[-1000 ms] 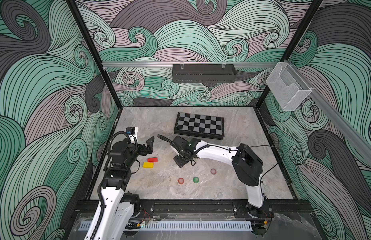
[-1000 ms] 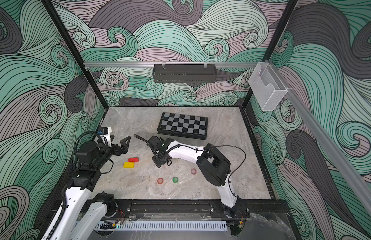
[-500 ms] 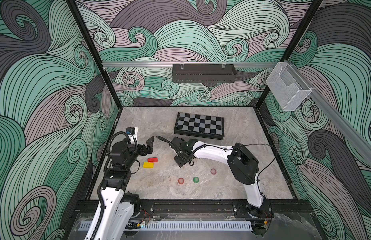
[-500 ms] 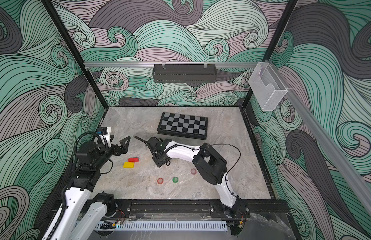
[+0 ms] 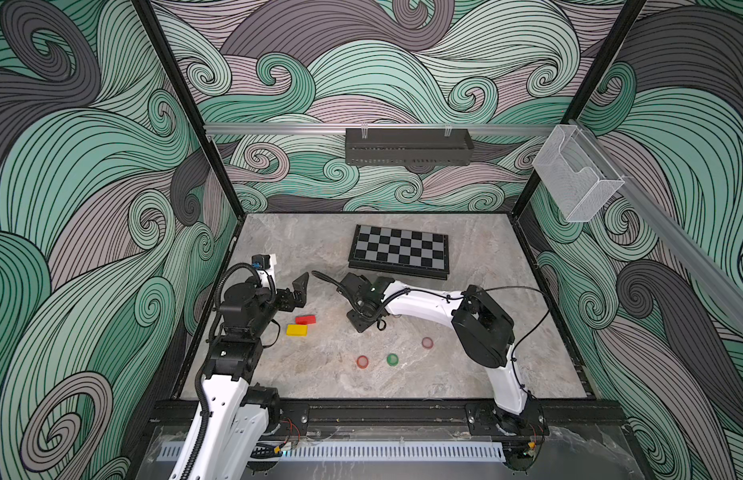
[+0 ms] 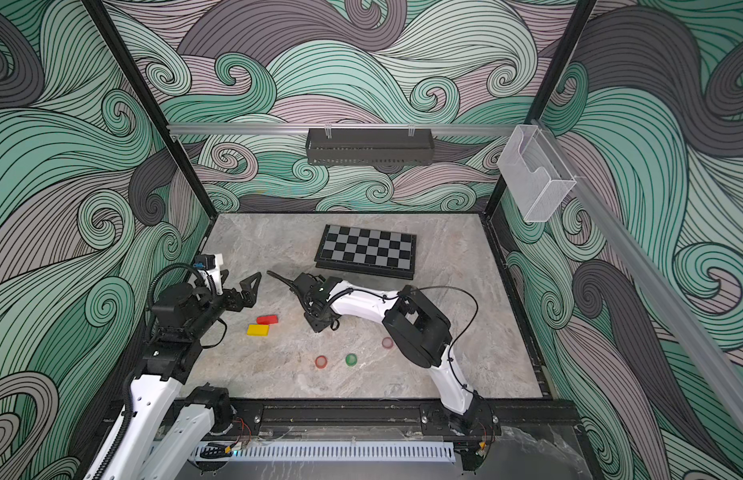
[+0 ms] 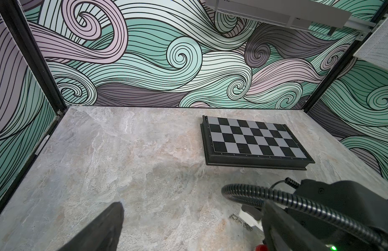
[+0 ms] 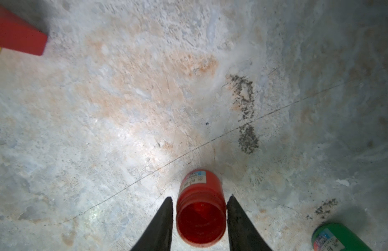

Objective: Close the paint jar lid
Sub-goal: Pick up the paint jar from the center of the board.

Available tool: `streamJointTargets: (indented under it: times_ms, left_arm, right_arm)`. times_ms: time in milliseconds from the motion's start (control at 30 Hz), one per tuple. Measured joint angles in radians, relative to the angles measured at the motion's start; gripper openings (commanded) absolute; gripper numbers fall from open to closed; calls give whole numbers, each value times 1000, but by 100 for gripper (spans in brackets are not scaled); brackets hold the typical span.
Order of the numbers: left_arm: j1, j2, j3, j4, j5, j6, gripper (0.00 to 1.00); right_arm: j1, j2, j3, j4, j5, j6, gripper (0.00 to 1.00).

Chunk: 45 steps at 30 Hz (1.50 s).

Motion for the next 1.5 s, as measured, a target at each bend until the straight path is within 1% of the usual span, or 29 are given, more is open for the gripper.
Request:
streamJointTargets:
  times_ms: [300, 767, 900, 1067, 1233, 1300, 1367, 1433, 1500]
  left_arm:
    - [0, -4, 0, 0, 0, 0, 99]
    - [0, -4, 0, 0, 0, 0, 99]
    - [0, -4, 0, 0, 5, 0, 99]
    - [0, -4, -13, 30, 52, -2, 99]
    - [-5, 5, -48, 103, 167, -16, 99]
    - [-25, 11, -69, 153, 187, -36, 98]
    - [-67, 20, -111, 229, 192, -66, 96]
    - [-147, 36, -171, 318, 173, -95, 96]
    - [-238, 59, -210, 370, 134, -99, 96]
  right_arm:
    - [0, 2, 0, -6, 7, -2, 35]
    - [-12, -2, 0, -10, 5, -2, 34]
    - [-35, -34, -5, -19, -4, -3, 34]
    - [-73, -124, -17, -33, -18, -10, 34]
    - [-118, -237, -39, -46, -36, -27, 34]
    - [-138, -278, -53, -54, -47, -32, 34]
    - [-158, -317, -68, -63, -53, -41, 34]
    - [-177, -356, -82, -79, -56, -54, 34]
    - [-193, -384, -90, -93, -58, -63, 34]
